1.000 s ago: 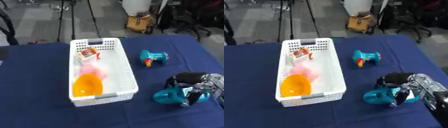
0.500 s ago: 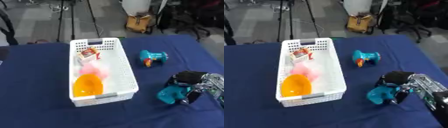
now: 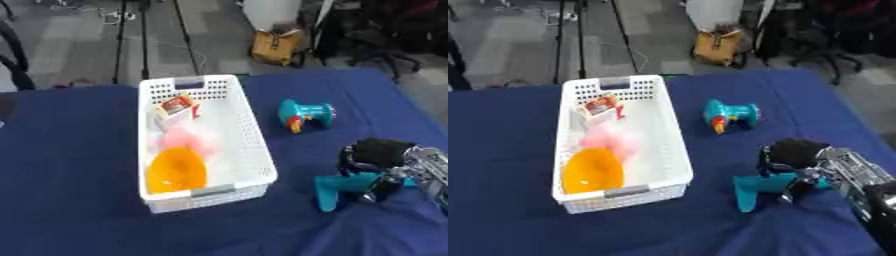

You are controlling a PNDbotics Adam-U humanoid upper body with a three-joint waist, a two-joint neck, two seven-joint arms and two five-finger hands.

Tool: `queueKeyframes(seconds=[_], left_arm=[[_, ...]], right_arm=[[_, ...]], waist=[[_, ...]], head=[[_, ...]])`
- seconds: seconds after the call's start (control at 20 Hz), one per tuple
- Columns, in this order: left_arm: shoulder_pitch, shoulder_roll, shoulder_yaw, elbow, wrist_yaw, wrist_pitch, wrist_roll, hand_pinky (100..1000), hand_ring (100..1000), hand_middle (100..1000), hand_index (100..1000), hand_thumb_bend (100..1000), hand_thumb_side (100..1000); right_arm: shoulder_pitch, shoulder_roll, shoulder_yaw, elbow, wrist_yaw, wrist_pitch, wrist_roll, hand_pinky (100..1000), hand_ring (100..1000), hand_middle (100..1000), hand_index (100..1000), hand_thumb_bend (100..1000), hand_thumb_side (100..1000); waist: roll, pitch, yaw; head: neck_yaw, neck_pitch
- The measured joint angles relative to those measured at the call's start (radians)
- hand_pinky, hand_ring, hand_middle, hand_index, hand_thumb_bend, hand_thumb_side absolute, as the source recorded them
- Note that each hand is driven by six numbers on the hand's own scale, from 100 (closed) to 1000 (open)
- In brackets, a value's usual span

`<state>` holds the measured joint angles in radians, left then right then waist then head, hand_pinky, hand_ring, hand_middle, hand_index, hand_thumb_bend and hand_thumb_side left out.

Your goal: Pick up objects on the table and place them in the box.

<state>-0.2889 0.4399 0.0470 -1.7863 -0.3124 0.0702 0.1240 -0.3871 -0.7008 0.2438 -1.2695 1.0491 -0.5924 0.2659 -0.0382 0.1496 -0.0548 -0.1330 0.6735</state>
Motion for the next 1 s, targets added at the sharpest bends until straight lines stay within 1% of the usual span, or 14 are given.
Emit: queueKeyframes(seconds=[0.2, 0.4, 0.45, 0.5, 0.55, 0.6, 0.75, 1.0], left_arm=[[0.000, 0.000, 0.000, 0.000, 0.000, 0.000, 0.000, 508, 675, 742, 836, 710, 735], [0.000, 0.000, 0.000, 0.000, 0.000, 0.000, 0.000, 509, 675, 742, 836, 711, 734], [0.000, 0.000, 0.000, 0.000, 0.000, 0.000, 0.000, 509, 675, 742, 836, 710, 735], [0.000, 0.000, 0.000, 0.000, 0.000, 0.000, 0.000, 509, 675, 742, 836, 710, 735], [0.000, 0.000, 0.000, 0.000, 0.000, 0.000, 0.000, 509, 675, 742, 836, 711, 735], [0.000, 0.000, 0.000, 0.000, 0.000, 0.000, 0.000, 509, 675, 742, 836, 711, 735], [0.000, 0.000, 0.000, 0.000, 0.000, 0.000, 0.000, 509, 675, 742, 836, 711, 736], [0.000, 0.000, 0.000, 0.000, 0.000, 0.000, 0.000, 509, 675, 742, 836, 711, 735]], right_arm=[[-0.012, -0.009, -0.017, -0.023, 0.000, 0.007, -0.026, 100, 249, 323, 495, 456, 163], [-0.019, -0.023, -0.028, -0.054, -0.011, 0.009, -0.028, 100, 247, 317, 490, 436, 162], [-0.020, -0.027, -0.030, -0.062, -0.020, 0.009, -0.025, 100, 240, 310, 483, 407, 156], [-0.024, -0.030, -0.034, -0.069, -0.031, 0.010, -0.022, 100, 240, 310, 483, 407, 156], [-0.029, -0.035, -0.036, -0.076, -0.044, 0.010, -0.016, 100, 226, 297, 470, 374, 150], [-0.035, -0.039, -0.039, -0.083, -0.056, 0.010, -0.010, 100, 225, 296, 469, 372, 150], [-0.046, -0.051, -0.049, -0.102, -0.125, 0.010, 0.021, 100, 191, 268, 442, 339, 152], [-0.071, -0.056, -0.068, -0.133, -0.283, 0.027, 0.100, 100, 182, 263, 436, 341, 151]], waist=[[0.000, 0.000, 0.000], [-0.001, 0.000, 0.000], [-0.001, 0.000, 0.000], [-0.001, 0.000, 0.000], [-0.001, 0.000, 0.000], [-0.001, 0.000, 0.000], [-0.002, 0.000, 0.000], [-0.001, -0.001, 0.000]], head=[[-0.001, 0.000], [-0.001, 0.000], [-0.001, 0.000], [-0.001, 0.000], [-0.001, 0.000], [-0.001, 0.000], [-0.001, 0.000], [-0.001, 0.000]])
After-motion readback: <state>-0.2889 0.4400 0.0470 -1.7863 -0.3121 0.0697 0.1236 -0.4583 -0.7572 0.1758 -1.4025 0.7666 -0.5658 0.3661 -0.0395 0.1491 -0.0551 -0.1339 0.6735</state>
